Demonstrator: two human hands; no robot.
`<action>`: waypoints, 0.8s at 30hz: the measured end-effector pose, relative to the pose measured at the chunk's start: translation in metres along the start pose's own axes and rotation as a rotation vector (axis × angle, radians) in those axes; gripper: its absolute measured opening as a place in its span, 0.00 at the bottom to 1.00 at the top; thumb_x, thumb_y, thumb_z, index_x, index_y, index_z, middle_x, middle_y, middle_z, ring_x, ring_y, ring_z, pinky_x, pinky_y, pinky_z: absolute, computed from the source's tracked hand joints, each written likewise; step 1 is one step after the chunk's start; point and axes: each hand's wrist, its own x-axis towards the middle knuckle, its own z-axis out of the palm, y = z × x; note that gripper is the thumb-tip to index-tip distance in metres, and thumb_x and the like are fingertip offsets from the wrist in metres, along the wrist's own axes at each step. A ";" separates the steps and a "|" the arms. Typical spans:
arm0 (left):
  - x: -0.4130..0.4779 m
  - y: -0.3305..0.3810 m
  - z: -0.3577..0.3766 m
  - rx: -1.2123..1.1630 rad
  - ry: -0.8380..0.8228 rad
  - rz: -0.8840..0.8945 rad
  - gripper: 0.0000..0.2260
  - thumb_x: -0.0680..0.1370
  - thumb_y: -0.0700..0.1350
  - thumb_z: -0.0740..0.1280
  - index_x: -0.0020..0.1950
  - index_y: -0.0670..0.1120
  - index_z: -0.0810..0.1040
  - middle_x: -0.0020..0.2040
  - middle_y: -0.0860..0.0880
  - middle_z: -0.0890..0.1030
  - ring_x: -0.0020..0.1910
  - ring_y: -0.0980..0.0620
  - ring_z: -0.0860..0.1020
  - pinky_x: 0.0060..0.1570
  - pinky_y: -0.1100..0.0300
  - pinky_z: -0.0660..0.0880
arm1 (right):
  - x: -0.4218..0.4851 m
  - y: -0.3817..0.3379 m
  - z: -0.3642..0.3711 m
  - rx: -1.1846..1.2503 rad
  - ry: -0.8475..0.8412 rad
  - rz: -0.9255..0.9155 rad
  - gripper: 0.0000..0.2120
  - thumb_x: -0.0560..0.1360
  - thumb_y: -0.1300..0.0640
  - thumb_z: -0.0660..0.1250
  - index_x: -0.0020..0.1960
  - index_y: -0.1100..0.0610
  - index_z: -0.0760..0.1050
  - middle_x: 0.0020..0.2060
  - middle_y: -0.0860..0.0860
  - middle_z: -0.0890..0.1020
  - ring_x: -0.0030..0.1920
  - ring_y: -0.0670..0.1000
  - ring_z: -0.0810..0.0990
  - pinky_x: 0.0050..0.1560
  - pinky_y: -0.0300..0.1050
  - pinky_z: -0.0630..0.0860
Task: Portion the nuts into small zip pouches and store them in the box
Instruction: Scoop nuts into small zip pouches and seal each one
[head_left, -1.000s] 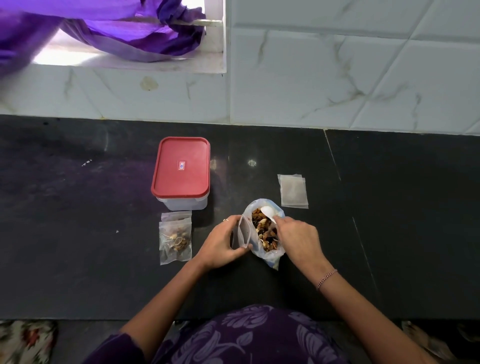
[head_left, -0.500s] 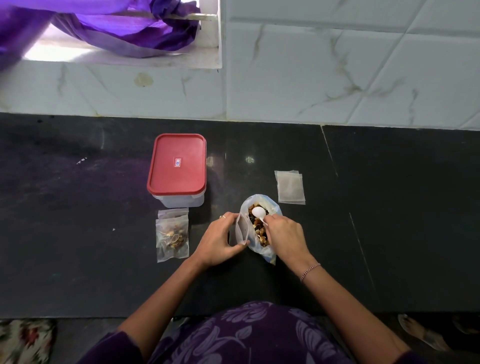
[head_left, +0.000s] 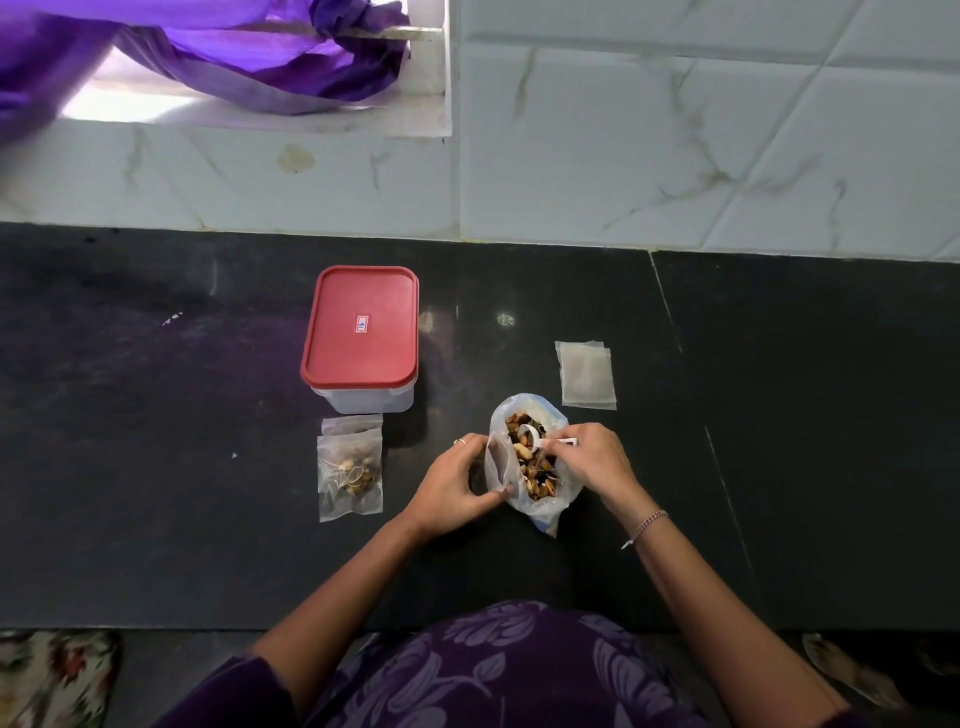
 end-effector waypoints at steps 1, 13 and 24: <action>0.001 0.000 0.001 -0.013 0.001 -0.012 0.23 0.70 0.61 0.70 0.56 0.46 0.76 0.51 0.51 0.78 0.50 0.54 0.76 0.51 0.51 0.76 | 0.000 0.001 0.000 0.076 -0.014 0.028 0.09 0.75 0.53 0.69 0.53 0.53 0.82 0.52 0.50 0.82 0.49 0.46 0.77 0.47 0.40 0.74; -0.004 0.005 0.001 -0.113 0.000 -0.035 0.23 0.70 0.58 0.72 0.60 0.48 0.75 0.54 0.52 0.77 0.53 0.54 0.77 0.53 0.49 0.76 | -0.011 0.016 -0.007 0.605 -0.069 0.329 0.08 0.75 0.58 0.68 0.53 0.59 0.79 0.28 0.48 0.71 0.25 0.43 0.65 0.18 0.32 0.60; 0.001 0.008 -0.012 -0.097 0.106 -0.053 0.30 0.66 0.63 0.74 0.62 0.50 0.71 0.57 0.54 0.76 0.57 0.56 0.75 0.56 0.51 0.77 | -0.025 0.028 -0.003 0.623 0.064 0.237 0.03 0.75 0.52 0.69 0.47 0.50 0.80 0.41 0.50 0.80 0.36 0.47 0.72 0.31 0.38 0.67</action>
